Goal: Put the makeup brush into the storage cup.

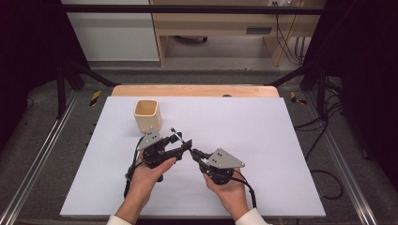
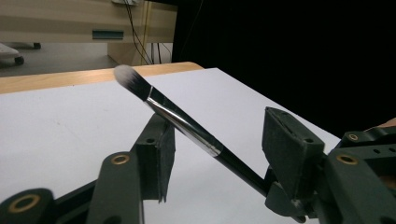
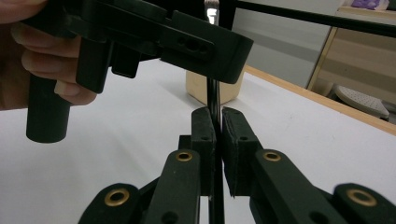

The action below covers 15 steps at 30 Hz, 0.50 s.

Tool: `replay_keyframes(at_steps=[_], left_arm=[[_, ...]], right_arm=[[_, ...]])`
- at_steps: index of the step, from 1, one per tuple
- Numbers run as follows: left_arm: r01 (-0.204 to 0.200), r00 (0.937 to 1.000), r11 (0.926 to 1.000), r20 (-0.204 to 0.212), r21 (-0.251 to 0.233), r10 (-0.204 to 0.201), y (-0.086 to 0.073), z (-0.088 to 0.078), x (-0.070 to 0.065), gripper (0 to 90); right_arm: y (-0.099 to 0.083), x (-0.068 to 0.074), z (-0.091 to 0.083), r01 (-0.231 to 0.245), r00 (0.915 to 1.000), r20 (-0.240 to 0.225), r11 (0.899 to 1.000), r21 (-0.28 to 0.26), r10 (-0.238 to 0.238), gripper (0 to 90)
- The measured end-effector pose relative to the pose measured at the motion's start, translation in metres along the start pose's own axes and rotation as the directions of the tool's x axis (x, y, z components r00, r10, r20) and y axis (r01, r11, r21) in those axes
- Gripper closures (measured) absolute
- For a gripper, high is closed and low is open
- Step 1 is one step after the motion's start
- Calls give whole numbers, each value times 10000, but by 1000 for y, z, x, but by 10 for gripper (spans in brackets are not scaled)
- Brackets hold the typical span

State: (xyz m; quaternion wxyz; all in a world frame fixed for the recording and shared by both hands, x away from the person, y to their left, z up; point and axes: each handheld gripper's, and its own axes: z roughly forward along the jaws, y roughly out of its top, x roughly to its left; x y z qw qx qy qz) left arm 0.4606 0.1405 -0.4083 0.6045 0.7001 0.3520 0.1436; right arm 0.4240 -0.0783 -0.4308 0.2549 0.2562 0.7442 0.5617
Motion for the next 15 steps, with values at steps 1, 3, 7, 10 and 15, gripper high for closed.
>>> replay_keyframes(at_steps=[1,3,7,10,15], left_arm=[[-4,10000,10000,-14,-1,4,0,0,0,465],[-45,10000,10000,-56,20,45,-1,1,-1,485],[169,9999,9999,-9,18,-169,-3,0,-1,524],[269,9996,9996,44,49,-269,-3,0,-2,564],[359,9992,9993,164,-70,-358,-3,-1,-2,634]], right_arm=[[0,1,0,4,10000,9,10000,27,-4,837],[0,1,1,-1,10000,-17,10000,38,1,837],[-1,0,2,-39,10000,-5,10000,61,39,837],[-1,0,2,-126,9999,16,9999,106,126,837],[-2,-1,3,-129,9999,-48,9997,193,130,837]])
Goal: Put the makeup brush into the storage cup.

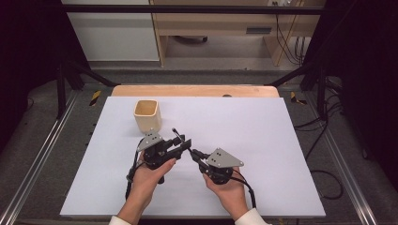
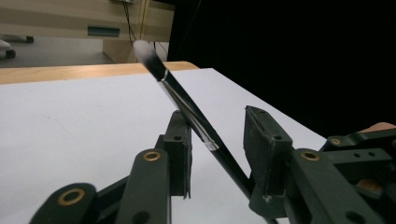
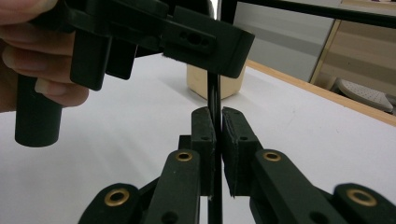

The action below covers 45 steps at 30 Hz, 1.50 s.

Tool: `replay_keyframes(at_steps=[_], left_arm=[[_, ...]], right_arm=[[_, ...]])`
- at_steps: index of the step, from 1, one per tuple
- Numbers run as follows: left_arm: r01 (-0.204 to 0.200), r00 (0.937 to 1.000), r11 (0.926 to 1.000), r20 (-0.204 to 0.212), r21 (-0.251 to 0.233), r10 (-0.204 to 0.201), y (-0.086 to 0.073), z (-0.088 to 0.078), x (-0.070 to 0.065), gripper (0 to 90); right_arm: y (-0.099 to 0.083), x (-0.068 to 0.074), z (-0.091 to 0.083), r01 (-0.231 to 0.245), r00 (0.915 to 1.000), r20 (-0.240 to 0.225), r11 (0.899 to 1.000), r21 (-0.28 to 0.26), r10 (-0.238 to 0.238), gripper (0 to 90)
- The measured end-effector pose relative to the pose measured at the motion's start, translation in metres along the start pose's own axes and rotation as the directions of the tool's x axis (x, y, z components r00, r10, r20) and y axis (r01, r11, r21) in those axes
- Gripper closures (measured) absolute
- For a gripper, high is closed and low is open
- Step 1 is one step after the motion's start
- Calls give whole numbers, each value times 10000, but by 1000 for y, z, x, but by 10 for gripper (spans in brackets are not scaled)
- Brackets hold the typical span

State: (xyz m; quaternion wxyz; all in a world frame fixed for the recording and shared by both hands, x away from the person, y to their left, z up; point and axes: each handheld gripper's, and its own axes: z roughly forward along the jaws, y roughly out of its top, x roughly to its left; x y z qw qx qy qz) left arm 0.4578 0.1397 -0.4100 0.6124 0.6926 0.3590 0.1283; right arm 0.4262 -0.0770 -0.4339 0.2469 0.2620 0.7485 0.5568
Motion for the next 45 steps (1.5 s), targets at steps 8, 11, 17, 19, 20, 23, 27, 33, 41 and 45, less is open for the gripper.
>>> replay_keyframes(at_steps=[8,11,17,19,20,23,27,33,41,45], left_arm=[[-102,9997,9999,202,7,101,0,0,-6,752],[-158,9990,9999,410,8,157,0,0,-9,812],[-647,9973,9979,352,29,646,1,1,-16,833],[-688,9969,9976,371,6,688,1,1,-15,833],[-723,9968,9974,343,-18,723,2,0,-15,833],[-746,9968,9972,277,-63,747,2,-2,-13,833],[-869,9962,9962,-14,-18,869,3,-3,-9,832],[-1291,9912,9916,-296,102,1293,6,-10,-3,831],[-1453,9875,9892,-595,163,1461,14,-32,8,831],[-1631,9831,9863,-809,232,1645,20,-41,13,832]], right_arm=[[-1,0,2,22,10000,-41,9999,171,-22,836],[-1,-1,2,73,9999,-84,9998,205,-72,836],[-2,-3,3,47,9999,-163,9997,244,-43,833],[-2,-3,3,59,9997,-221,9996,281,-53,797],[-2,-3,4,50,9998,-215,9996,291,-43,778],[-3,-2,5,130,9997,-231,9991,408,-121,751],[-3,-1,6,144,9995,-283,9987,479,-131,725],[-5,-4,7,19,9998,-221,9971,759,-2,626],[-7,-10,8,-466,9989,117,9927,1108,456,383],[-9,-15,6,-621,9979,226,9919,1104,599,316]])
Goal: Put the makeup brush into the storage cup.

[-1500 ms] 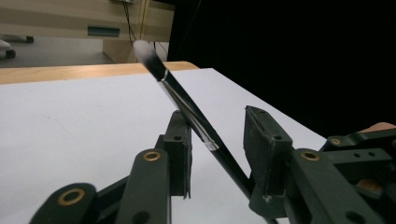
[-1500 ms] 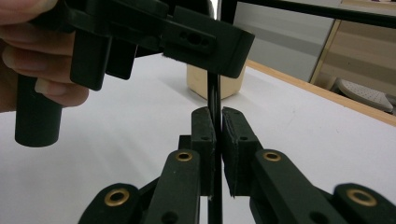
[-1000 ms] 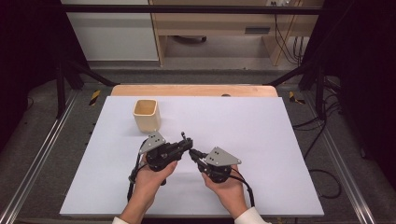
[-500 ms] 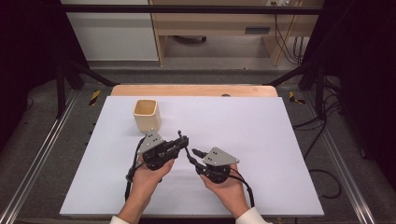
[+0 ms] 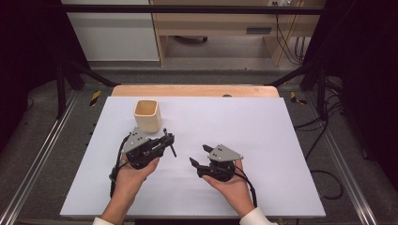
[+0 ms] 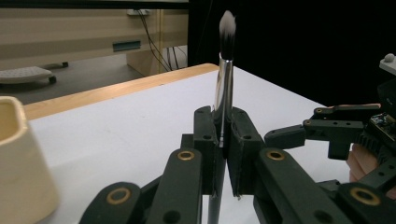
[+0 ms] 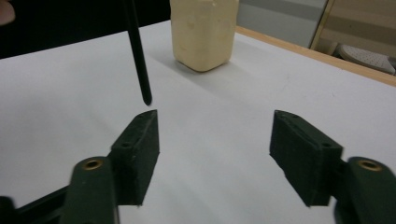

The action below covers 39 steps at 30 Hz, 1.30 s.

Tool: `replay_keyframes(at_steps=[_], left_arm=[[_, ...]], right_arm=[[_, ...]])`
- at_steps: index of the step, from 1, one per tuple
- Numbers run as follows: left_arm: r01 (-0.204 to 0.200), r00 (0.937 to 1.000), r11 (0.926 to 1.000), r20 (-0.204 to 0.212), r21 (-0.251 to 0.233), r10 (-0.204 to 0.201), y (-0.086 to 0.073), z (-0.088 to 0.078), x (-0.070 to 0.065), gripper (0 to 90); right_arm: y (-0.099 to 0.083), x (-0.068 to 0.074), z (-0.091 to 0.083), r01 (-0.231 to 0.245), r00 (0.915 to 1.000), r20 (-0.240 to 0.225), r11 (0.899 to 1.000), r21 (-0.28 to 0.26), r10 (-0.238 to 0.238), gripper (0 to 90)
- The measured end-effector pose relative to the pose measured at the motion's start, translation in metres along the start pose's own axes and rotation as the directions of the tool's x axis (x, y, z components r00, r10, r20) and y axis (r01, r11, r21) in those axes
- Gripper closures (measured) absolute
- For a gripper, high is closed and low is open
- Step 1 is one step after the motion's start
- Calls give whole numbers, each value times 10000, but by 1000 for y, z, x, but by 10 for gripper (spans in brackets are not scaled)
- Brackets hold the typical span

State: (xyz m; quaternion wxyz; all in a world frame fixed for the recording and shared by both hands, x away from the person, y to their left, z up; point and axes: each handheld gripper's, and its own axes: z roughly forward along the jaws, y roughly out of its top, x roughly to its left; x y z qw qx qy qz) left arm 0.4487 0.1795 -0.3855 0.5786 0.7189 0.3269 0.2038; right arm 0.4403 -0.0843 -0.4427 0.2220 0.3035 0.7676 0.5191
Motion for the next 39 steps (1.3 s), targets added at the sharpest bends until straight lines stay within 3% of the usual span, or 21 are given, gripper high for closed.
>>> replay_keyframes(at_steps=[5,8,11,16,18,22,26,39], left_arm=[[-70,9992,10000,-402,-17,69,6,-6,9,834],[285,9975,9995,-637,-97,-291,11,-6,20,834],[356,9958,9993,-842,-149,-367,17,-7,28,834],[41,9932,9999,-1163,-93,-52,26,-13,36,834],[-13,9917,9999,-1287,-121,-3,30,-15,38,834],[-245,9886,9997,-1488,-89,229,38,-20,42,834],[200,9890,9986,-1458,-487,-269,43,-24,47,833],[-582,9845,9971,-1685,-500,490,74,-17,51,834]], right_arm=[[-2,-5,-2,-340,9994,-86,9993,141,341,207],[-4,-9,-3,-478,9988,-128,9983,326,482,143],[-7,-13,-5,-569,9983,-90,9969,545,575,105],[-13,-22,-8,-944,9944,-374,9899,1054,988,84],[-16,-25,-9,-884,9957,-176,9893,1162,911,82],[-17,-30,-15,-734,9973,58,9913,1092,732,75],[-23,-37,-26,-717,9974,75,9917,1070,713,76],[-39,-58,-53,-838,9916,1019,9960,325,801,67]])
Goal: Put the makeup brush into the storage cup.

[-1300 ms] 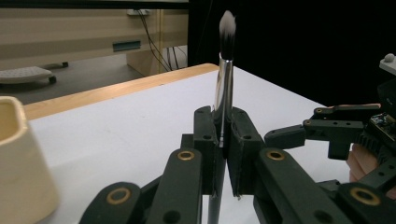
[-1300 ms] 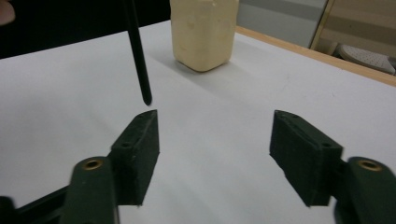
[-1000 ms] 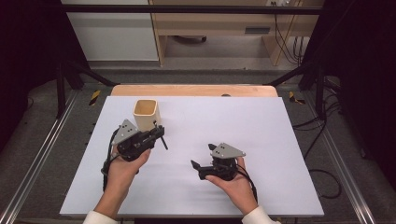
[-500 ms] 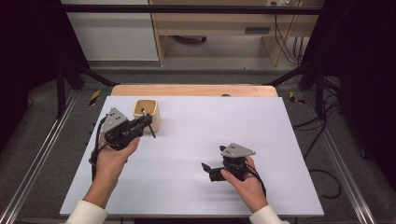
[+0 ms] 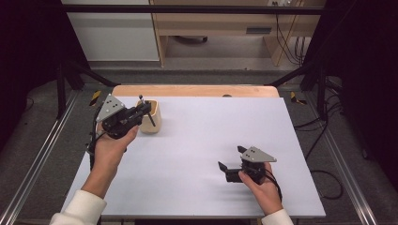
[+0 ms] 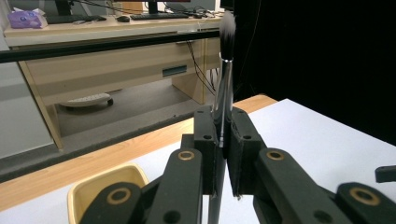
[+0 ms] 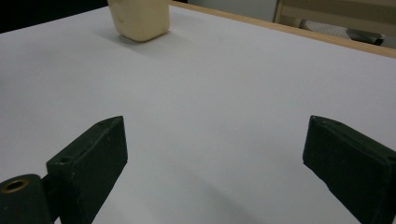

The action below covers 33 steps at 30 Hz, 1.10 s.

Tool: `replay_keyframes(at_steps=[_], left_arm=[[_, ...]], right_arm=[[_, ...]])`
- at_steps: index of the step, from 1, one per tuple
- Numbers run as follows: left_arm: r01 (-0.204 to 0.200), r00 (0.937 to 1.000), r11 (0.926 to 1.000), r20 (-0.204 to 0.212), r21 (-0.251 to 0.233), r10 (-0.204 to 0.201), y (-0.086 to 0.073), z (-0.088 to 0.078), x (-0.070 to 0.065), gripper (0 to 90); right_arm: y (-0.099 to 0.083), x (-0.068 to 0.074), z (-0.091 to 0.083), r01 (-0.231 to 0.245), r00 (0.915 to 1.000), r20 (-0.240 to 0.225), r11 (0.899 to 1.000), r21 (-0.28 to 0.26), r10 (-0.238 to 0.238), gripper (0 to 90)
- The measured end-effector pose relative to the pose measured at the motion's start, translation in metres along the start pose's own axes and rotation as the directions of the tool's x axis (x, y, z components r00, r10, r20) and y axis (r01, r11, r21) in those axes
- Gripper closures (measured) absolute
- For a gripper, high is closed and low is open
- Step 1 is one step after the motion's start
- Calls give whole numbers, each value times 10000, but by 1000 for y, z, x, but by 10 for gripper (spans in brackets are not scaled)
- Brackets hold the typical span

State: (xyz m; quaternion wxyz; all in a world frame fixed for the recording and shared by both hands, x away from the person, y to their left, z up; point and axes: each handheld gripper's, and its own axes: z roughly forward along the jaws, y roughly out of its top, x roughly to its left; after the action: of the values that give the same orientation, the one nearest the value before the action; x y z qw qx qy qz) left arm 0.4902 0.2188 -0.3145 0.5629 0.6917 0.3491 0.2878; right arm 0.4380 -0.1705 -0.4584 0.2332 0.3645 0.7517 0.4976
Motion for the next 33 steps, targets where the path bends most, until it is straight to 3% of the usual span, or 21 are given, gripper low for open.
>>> replay_keyframes(at_steps=[7,15,28,33], left_arm=[[61,9994,9999,-338,110,-57,-2,8,10,833],[656,9953,9978,-715,34,-652,-4,11,23,833],[637,9935,9980,-947,-52,-639,4,8,35,833],[650,9926,9978,-1018,-96,-657,8,9,39,833]], right_arm=[[-1,-8,-6,-84,9994,335,9995,-315,95,66],[-2,-11,-10,26,9987,507,9993,-361,-8,54],[-9,-26,-26,-63,9927,1197,9958,-909,172,58],[-13,-29,-31,23,9934,1140,9944,-1059,99,50]])
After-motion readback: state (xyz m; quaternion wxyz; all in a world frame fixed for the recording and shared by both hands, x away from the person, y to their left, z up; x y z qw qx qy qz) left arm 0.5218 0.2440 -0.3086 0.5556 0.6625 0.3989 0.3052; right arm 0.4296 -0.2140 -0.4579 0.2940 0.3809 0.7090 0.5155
